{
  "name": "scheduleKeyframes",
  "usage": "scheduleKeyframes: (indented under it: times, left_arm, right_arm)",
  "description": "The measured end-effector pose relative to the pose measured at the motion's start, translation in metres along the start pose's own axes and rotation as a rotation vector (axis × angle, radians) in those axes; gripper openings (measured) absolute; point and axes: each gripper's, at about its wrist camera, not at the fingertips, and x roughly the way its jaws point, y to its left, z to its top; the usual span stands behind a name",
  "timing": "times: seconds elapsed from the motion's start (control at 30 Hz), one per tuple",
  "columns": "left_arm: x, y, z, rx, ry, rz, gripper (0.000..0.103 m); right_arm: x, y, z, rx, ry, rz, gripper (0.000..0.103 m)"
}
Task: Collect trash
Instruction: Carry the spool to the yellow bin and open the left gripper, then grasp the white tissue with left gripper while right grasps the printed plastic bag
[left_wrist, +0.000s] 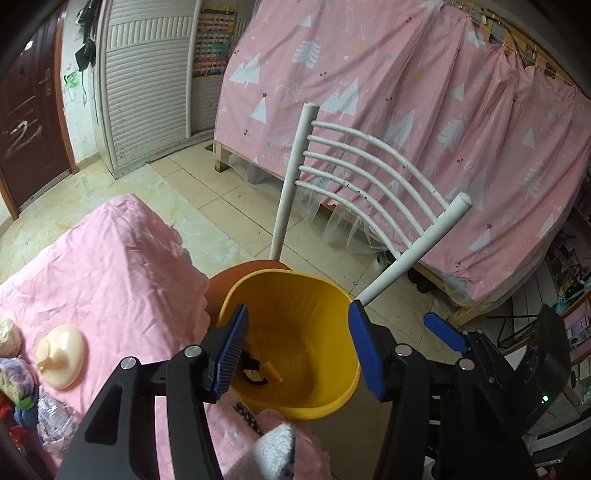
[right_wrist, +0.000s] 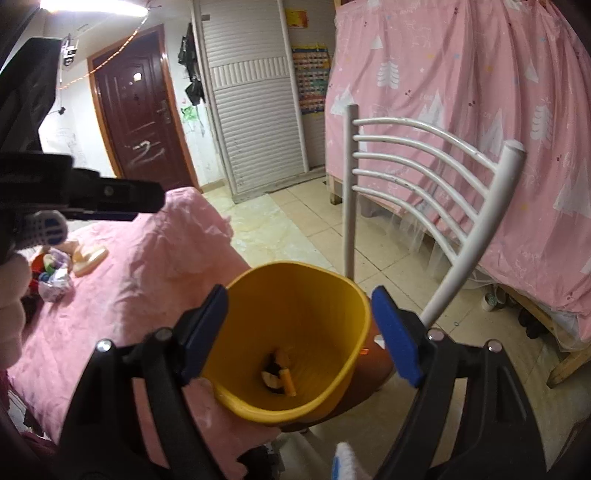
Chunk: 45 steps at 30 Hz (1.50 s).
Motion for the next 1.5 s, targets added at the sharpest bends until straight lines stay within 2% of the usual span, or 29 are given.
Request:
scheduleKeyframes:
  times: [0.2,0.43,0.7,1.03,1.2,1.37,1.5]
  left_arm:
    - [-0.038,0.022,-0.006,-0.015,-0.059,0.032,0.048]
    - [-0.087,0.068,-0.017,-0.067,-0.127,0.096,0.051]
    - [-0.147,0.134,-0.041,-0.138,-0.207,0.242,0.058]
    - [-0.203,0.224,-0.075,-0.243,-0.257,0.425,0.069]
    - [-0.213,0.265,-0.094,-0.303,-0.251,0.492,0.071]
    - [-0.219,0.313,-0.12,-0.358,-0.209,0.575,0.071]
    - [-0.215,0.345,-0.144,-0.4,-0.157,0.581,0.072]
  right_arm:
    - [0.0,0.035,0.012,-0.039,-0.01,0.069,0.077]
    - [0.003,0.098,0.024,-0.138,-0.011,0.144,0.078]
    - [0.01,0.167,0.024,-0.23,0.024,0.238,0.082]
    - [0.023,0.234,0.011,-0.312,0.103,0.336,0.083]
    - [0.03,0.266,0.004,-0.352,0.144,0.366,0.085]
    - [0.04,0.293,-0.001,-0.403,0.184,0.375,0.085]
    - [0.05,0.308,-0.004,-0.43,0.22,0.36,0.085]
